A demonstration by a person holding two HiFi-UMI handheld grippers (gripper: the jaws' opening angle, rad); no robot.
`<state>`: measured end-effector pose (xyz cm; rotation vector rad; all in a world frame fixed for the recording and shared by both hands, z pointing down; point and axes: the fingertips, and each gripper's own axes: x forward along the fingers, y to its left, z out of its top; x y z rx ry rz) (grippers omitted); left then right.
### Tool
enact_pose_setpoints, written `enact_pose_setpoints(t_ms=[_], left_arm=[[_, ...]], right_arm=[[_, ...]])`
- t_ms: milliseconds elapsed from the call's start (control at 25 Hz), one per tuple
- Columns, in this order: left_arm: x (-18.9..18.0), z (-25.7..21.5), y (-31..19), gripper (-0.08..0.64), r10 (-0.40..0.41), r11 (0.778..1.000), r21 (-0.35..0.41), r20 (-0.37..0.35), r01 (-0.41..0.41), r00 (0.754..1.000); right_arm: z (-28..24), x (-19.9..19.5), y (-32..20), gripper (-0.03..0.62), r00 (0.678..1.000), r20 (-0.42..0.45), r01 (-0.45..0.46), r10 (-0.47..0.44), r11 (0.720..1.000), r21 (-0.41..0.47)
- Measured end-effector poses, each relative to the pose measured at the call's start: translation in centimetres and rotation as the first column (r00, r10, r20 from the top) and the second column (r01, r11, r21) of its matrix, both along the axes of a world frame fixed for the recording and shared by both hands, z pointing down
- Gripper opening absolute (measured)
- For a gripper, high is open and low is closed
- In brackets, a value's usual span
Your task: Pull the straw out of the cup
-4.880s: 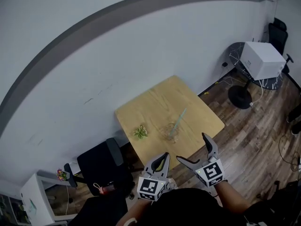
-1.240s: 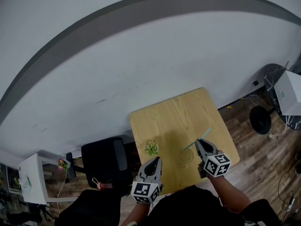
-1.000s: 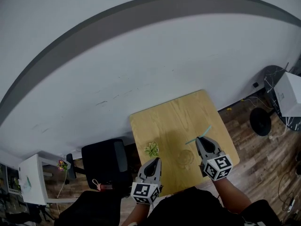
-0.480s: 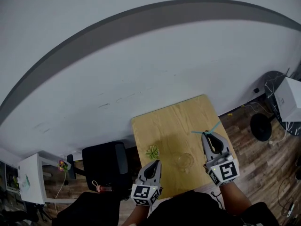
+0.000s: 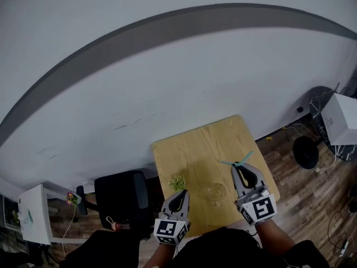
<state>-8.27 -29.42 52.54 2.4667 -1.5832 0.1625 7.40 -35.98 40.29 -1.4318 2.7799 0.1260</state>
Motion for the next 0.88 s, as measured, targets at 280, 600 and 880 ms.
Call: enact_pose_setpoints(t_ms=[280, 600, 880], left_arm=[[0.3, 0.1, -0.1, 0.02, 0.011, 1.0, -0.008, -0.021, -0.012, 1.0], [0.6, 0.0, -0.1, 0.021, 0.028, 1.0, 0.001, -0.011, -0.028, 1.0], [0.9, -0.5, -0.3, 0.02, 0.039, 0.999, 0.005, -0.012, -0.039, 0.999]], right_arm=[[-0.2, 0.0, 0.7, 0.043, 1.0, -0.013, 0.008, -0.007, 1.0, 0.008], [0.1, -0.9, 1.7, 0.044, 0.999, -0.032, 0.039, -0.04, 0.999, -0.021], [-0.7, -1.4, 2.0, 0.044, 0.999, -0.004, 0.04, -0.04, 0.999, 0.031]])
